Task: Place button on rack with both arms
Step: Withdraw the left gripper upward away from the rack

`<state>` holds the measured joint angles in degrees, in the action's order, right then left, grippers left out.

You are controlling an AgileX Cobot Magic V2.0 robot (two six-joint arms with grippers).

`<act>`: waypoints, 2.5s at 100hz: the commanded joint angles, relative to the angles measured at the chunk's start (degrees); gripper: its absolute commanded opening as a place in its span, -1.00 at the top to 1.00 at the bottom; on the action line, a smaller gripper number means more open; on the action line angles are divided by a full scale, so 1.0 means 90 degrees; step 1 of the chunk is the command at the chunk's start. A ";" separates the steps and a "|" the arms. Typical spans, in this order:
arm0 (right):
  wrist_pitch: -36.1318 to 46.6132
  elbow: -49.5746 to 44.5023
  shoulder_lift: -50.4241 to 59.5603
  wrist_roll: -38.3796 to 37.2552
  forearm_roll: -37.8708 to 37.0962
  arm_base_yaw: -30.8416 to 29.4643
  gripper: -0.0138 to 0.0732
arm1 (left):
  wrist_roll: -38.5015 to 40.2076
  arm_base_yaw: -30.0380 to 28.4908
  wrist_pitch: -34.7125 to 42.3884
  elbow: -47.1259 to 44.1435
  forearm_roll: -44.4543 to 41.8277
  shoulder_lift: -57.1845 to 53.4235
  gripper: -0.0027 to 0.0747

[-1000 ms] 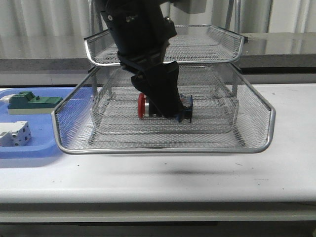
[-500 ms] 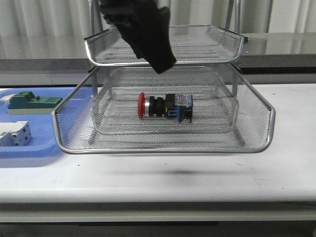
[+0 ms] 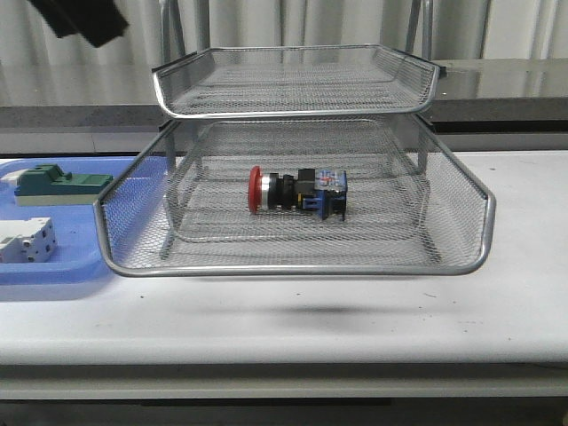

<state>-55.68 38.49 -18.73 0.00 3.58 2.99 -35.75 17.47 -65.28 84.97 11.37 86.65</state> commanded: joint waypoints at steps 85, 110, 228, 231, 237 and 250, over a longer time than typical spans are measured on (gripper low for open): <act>0.0394 0.0210 -0.0073 0.0000 -0.0023 -0.0051 0.84 | 0.0351 -0.1538 0.6211 -0.7147 0.2029 -0.6846 -0.29; 0.0394 0.0210 -0.0073 0.0000 -0.0023 -0.0051 0.84 | 0.0351 -0.1538 0.7340 -0.7848 0.2162 -0.8022 -0.29; 0.1208 0.0188 -0.0298 0.0040 0.0191 -0.0051 0.84 | 0.0351 -0.1538 0.7316 -0.7848 0.2162 -0.8068 0.98; 0.1273 0.0194 -0.0395 0.0099 0.0206 -0.0051 0.84 | 0.0351 -0.1538 0.7316 -0.7848 0.2162 -0.8068 0.98; 0.1289 0.0209 -0.0681 0.0352 0.0286 -0.0046 0.84 | 0.0351 -0.1538 0.7316 -0.7848 0.2162 -0.8068 0.98; 0.1303 0.0209 -0.1391 0.1127 0.0899 -0.0039 0.84 | 0.0351 -0.1538 0.7316 -0.7848 0.2162 -0.8068 0.98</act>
<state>-48.48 38.49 -26.75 4.94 7.40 2.99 -33.31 3.75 -3.46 12.94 30.07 13.59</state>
